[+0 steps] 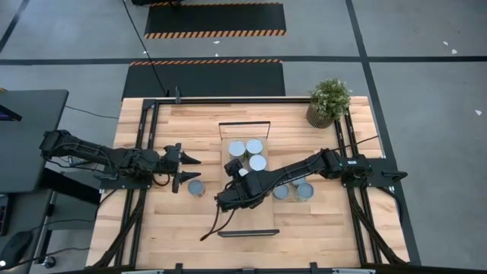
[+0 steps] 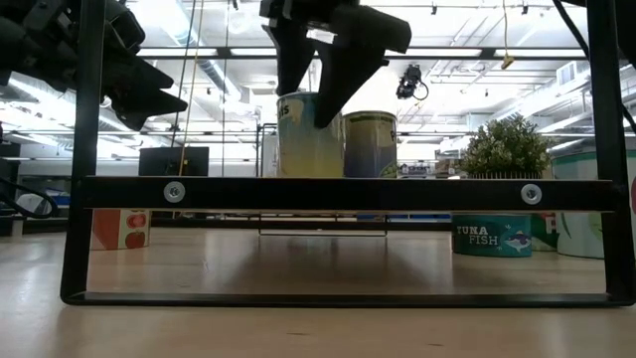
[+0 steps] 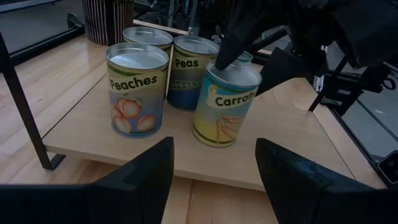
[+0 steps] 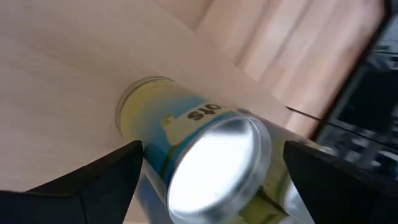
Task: Pick and place cans onto a shelf
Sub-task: Put the canned carrots on the shelf
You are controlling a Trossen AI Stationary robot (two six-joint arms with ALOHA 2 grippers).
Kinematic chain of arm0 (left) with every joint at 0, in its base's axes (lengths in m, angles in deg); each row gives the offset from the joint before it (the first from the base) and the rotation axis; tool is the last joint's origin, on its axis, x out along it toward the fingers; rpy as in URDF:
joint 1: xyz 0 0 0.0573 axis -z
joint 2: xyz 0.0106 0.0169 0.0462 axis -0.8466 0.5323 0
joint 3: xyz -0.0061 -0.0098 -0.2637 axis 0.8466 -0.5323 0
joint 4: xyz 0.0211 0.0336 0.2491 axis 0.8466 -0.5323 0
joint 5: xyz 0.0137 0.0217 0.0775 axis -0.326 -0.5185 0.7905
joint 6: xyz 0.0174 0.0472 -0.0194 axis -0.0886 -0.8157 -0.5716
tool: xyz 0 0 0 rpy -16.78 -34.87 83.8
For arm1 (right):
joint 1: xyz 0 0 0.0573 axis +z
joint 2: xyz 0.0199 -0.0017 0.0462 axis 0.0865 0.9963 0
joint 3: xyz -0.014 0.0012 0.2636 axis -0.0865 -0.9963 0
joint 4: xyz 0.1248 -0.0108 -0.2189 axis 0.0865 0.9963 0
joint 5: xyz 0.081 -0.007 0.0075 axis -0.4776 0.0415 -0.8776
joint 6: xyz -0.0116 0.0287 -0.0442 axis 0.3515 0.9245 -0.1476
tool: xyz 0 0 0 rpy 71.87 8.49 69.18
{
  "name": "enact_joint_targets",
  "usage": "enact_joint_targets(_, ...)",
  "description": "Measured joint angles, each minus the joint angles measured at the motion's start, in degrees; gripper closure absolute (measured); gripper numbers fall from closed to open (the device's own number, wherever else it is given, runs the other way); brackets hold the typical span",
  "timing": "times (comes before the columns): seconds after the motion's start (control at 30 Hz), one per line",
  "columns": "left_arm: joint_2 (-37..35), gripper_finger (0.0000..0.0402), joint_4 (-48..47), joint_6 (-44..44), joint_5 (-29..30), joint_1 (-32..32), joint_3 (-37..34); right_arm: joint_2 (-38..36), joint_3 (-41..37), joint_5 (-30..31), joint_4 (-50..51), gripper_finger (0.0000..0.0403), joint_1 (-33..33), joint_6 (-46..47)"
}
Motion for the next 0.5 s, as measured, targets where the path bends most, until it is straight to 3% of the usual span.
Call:
enact_joint_targets(0.33, 0.0, 0.0170, 0.0, 0.0, 0.0, 0.0, 0.0, 0.0, 0.0, 5.5, 0.4, 0.0007, -1.4, 4.8)
enact_joint_targets(0.5, 0.0, 0.0170, 0.0, 0.0, 0.0, 0.0, 0.0, 0.0, 0.0, 5.5, 0.3, 0.0007, -2.5, 7.5)
